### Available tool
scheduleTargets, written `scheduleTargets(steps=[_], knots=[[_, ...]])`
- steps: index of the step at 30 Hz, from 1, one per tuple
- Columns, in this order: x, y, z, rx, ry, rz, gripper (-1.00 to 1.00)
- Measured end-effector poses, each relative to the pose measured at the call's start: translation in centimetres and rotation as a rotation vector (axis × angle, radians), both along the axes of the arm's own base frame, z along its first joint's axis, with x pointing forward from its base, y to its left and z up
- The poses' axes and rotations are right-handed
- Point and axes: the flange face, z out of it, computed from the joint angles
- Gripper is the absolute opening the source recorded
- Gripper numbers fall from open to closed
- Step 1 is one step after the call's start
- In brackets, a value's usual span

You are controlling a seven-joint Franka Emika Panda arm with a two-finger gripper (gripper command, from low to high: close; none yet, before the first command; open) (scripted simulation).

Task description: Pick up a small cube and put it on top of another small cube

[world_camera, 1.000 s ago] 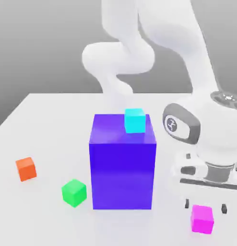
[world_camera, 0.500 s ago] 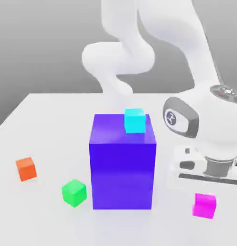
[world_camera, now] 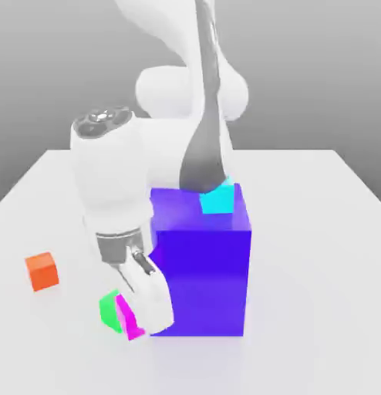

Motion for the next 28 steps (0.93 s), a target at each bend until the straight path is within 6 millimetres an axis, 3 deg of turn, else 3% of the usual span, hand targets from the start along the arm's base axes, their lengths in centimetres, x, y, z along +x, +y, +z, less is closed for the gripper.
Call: scheduleTargets(steps=[8, 13, 20, 21, 28], knots=[[-7.3, -2.2, 0.9, -0.055, 0.029, -0.261, -1.00], [-7.8, -2.9, -1.0, -0.073, 0.033, -0.298, -1.00], [-8.0, -2.7, -5.4, -0.068, 0.033, -0.297, -1.00], [-8.1, -2.6, -5.7, -0.066, 0.033, -0.296, 1.00], [-8.1, -2.7, -5.7, -0.066, 0.035, -0.298, 1.00]])
